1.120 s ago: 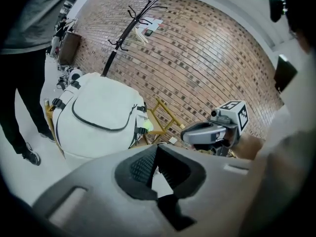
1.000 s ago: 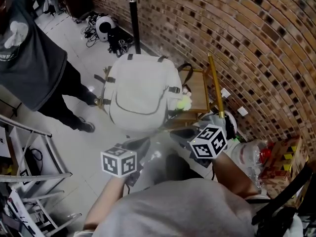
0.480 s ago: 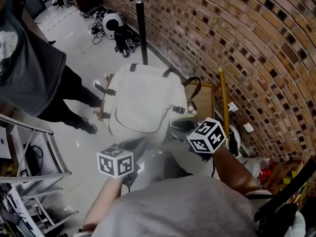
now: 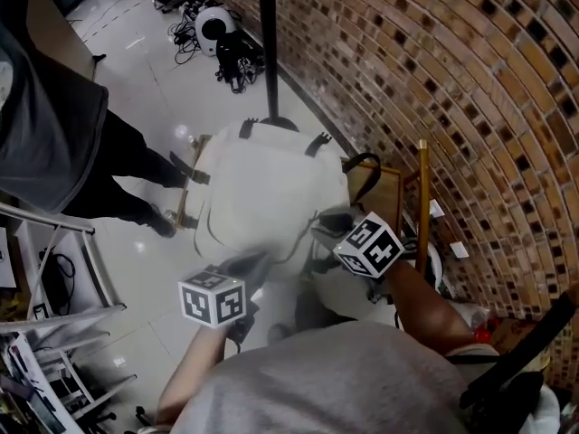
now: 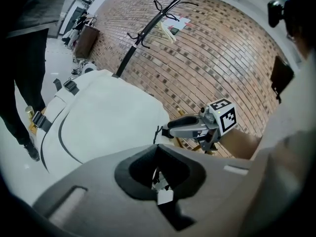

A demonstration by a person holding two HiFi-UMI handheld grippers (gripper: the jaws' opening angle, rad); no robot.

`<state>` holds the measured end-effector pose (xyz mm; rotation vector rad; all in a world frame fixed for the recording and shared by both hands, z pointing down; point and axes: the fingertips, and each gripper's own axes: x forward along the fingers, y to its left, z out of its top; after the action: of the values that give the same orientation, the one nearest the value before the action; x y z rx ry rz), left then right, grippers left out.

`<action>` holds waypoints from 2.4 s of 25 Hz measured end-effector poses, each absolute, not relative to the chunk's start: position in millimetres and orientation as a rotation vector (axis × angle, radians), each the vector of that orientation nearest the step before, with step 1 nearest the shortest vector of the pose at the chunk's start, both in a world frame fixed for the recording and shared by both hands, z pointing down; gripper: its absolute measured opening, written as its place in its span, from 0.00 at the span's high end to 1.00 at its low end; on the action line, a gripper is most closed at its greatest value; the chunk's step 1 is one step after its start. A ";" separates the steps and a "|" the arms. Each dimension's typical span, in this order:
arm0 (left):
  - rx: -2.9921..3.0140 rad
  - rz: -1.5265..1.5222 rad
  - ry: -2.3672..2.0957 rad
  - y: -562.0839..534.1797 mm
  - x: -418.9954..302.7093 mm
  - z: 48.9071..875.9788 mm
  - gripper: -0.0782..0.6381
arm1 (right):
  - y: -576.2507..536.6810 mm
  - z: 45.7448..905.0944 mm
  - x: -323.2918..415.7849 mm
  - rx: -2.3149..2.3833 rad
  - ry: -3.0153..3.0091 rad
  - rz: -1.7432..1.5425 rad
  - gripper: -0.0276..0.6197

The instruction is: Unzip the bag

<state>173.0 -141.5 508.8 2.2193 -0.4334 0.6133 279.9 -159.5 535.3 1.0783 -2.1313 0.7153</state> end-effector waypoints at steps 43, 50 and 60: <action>2.291 0.611 -0.402 -85.9 98.7 486.1 0.89 | -65.9 557.0 233.2 1.156 -1.926 0.724 0.95; 2.297 0.628 -0.417 -68.4 71.4 485.1 0.89 | -52.3 565.3 214.2 1.175 -1.903 0.729 0.95; 2.260 0.612 -0.449 -54.3 35.1 494.3 0.89 | -44.9 577.3 186.8 1.176 -1.886 0.732 0.95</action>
<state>35.1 -54.3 494.3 2.2599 -0.4492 0.6120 186.8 -44.9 577.3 1.1763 -1.8863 0.7318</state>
